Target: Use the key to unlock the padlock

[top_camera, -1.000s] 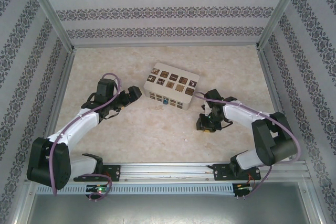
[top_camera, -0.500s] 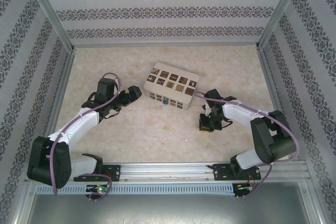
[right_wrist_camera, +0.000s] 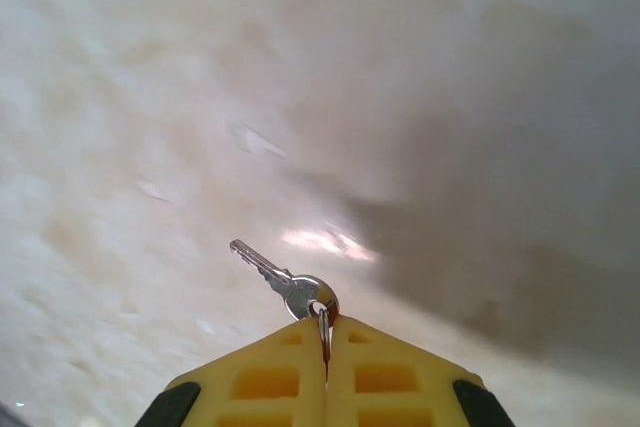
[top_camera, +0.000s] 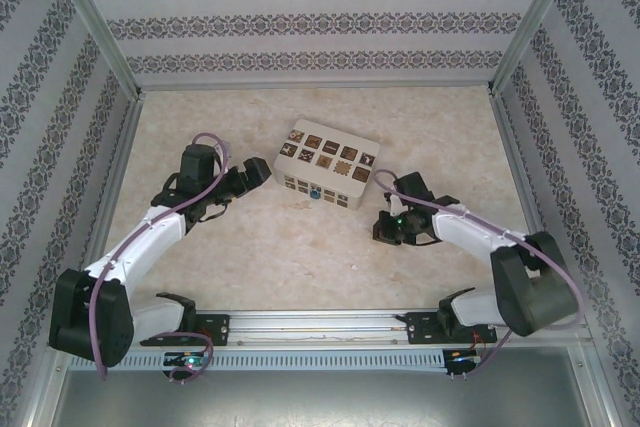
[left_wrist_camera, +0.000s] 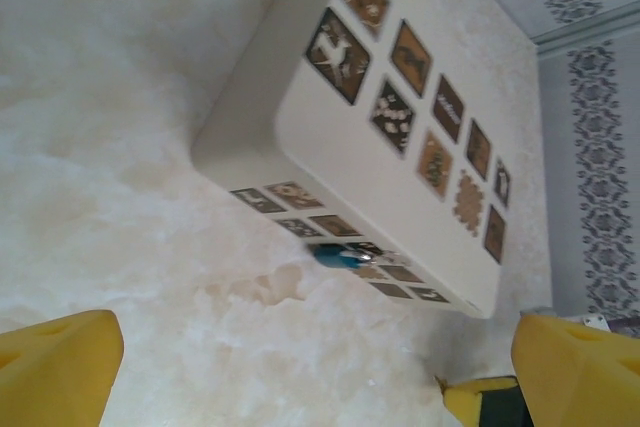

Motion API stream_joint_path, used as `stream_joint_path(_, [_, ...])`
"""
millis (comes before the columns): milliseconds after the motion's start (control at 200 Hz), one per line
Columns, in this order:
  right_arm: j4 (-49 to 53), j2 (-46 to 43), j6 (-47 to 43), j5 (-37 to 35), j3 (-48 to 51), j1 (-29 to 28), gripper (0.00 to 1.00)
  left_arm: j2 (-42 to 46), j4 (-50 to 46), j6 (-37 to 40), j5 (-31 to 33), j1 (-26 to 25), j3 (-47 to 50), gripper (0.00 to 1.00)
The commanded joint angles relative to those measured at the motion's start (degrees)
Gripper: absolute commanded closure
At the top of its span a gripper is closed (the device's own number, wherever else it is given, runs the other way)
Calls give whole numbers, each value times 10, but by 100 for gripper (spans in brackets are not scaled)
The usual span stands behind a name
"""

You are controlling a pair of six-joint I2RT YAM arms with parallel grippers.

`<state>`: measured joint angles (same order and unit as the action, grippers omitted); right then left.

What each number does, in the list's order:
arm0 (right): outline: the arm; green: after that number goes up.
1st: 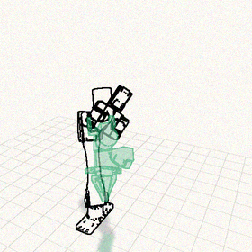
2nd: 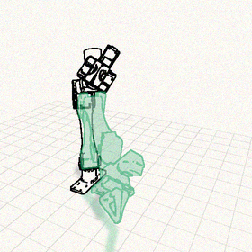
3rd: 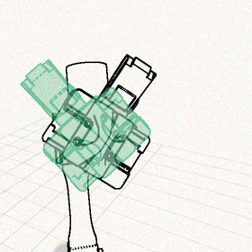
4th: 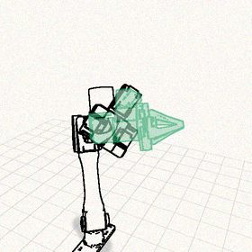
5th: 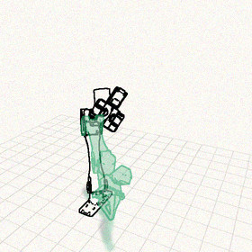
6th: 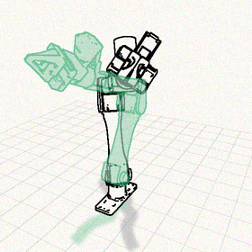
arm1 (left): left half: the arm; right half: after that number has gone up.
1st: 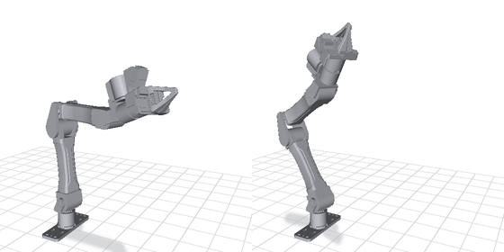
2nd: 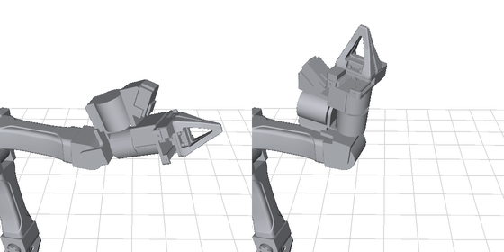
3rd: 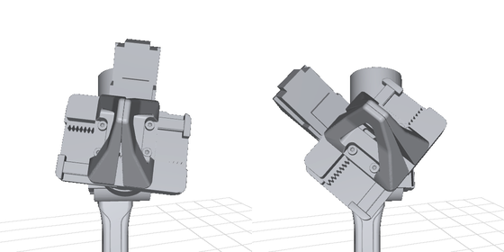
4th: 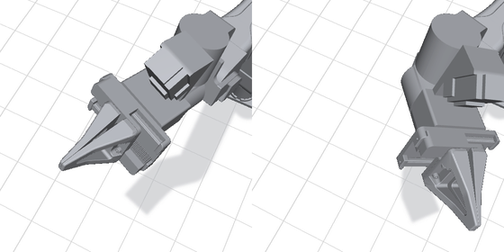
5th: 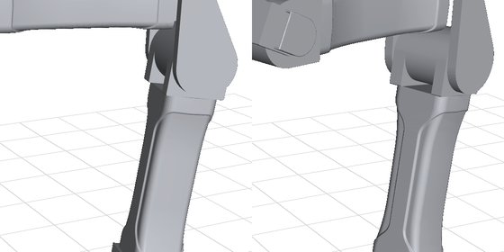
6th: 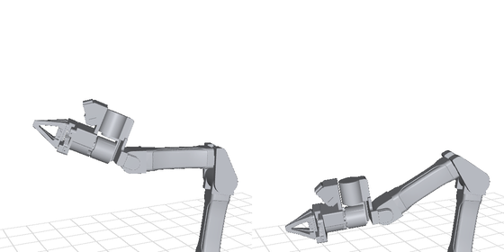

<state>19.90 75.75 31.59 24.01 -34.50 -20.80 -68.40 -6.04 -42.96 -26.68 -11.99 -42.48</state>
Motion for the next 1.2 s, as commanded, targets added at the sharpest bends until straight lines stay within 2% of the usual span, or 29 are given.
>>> stream_joint_path(0, [-126, -42, 58, 37, 24, -1, 100, 9, 59, -11, -49, 0, -20, 3])
stream_joint_path(190, [-269, -83, 148, 56, 57, -3, 100, -12, 111, -38, -95, -15, -41, 17])
stream_joint_path(520, [-460, -86, 266, 47, 69, -28, 100, -87, 147, -38, -107, -103, -106, 35])
stream_joint_path(709, [-484, -84, 280, 43, 61, -39, 100, -140, 156, -36, -102, -143, -142, 44])
stream_joint_path(1194, [-492, -88, 288, 49, 65, -45, 100, -237, 191, -49, -103, -211, -201, 51])
